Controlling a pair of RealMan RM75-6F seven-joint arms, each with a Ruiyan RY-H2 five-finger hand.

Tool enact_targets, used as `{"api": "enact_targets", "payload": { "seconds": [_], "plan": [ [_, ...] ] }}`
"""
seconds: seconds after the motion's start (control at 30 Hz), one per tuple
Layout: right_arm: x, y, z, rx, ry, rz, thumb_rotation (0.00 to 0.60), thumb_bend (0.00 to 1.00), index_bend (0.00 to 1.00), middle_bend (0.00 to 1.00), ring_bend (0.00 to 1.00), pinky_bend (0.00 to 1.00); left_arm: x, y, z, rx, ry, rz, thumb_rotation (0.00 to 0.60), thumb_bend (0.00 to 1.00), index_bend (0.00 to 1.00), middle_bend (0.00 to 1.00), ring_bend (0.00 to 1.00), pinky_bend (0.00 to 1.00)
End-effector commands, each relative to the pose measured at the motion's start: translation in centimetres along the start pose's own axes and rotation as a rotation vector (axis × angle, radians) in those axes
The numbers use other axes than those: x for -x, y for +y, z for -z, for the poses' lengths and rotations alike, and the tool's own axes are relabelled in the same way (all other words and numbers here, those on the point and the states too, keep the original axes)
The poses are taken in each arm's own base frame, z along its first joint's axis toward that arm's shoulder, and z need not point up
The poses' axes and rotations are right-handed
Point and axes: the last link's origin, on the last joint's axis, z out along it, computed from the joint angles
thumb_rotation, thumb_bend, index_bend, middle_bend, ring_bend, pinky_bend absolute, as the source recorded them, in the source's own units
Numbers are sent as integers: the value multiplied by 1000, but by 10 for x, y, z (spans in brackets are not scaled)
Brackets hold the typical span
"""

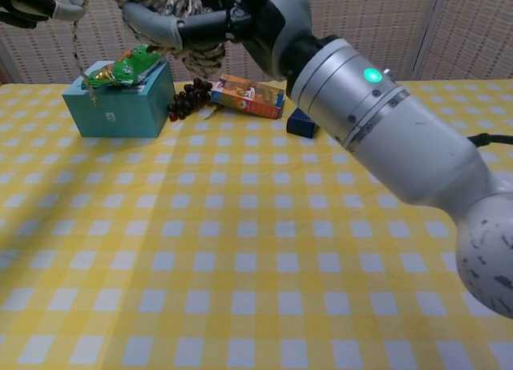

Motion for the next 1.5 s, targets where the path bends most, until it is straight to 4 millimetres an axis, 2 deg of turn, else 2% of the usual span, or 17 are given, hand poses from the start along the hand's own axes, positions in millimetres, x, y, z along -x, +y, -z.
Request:
{"api": "enact_targets", "payload": {
  "seconds": [0.03, 0.4, 0.5, 0.53, 0.6, 0.67, 0.73, 0.83, 0.93, 1.03, 1.2, 1.5],
  "plan": [
    [-2, -2, -2, -17, 53, -11, 600, 301, 901, 745, 624, 647, 0, -4, 4, -6, -8, -6, 600, 416, 673, 1000, 930, 1000],
    [-3, 2, -9, -41, 217, 31, 600, 301, 901, 745, 624, 647, -3, -16, 20, 19, -17, -52, 600, 415, 670, 1000, 927, 1000],
    [-5, 4, -9, -42, 214, 53, 600, 301, 901, 745, 624, 647, -6, -17, 24, 27, -24, -50, 600, 408, 615, 994, 905, 1000],
    [-5, 4, -9, -42, 209, 59, 600, 301, 901, 745, 624, 647, -7, -18, 25, 29, -28, -49, 600, 405, 563, 978, 884, 992],
    [-8, 4, -8, -40, 202, 73, 600, 301, 901, 744, 624, 647, -9, -19, 28, 37, -39, -65, 600, 402, 465, 917, 820, 959],
    [-11, 4, -8, -38, 197, 89, 600, 301, 901, 745, 624, 647, -12, -20, 30, 49, -40, -103, 596, 393, 345, 800, 715, 890],
    [-16, 3, -7, -37, 187, 114, 600, 302, 901, 744, 623, 647, -15, -22, 33, 61, -41, -150, 570, 368, 182, 577, 535, 737],
    [-24, 2, -5, -28, 178, 144, 600, 305, 901, 744, 624, 647, -20, -24, 37, 75, -35, -201, 556, 350, 87, 369, 333, 548],
    [-33, 0, 0, -18, 171, 170, 600, 310, 901, 744, 624, 647, -24, -28, 41, 78, -27, -242, 557, 346, 77, 277, 253, 437],
    [-42, -2, 6, -6, 150, 217, 600, 315, 901, 744, 624, 647, -30, -34, 45, 75, -6, -275, 568, 340, 76, 263, 239, 403],
    [-60, -6, 20, 23, 107, 315, 600, 330, 901, 744, 624, 647, -41, -44, 55, 77, 43, -358, 599, 337, 100, 261, 222, 379],
    [-92, -13, 45, 53, 55, 506, 600, 345, 901, 744, 624, 647, -51, -70, 74, 57, 138, -505, 600, 337, 153, 261, 220, 360]
  ]
}}
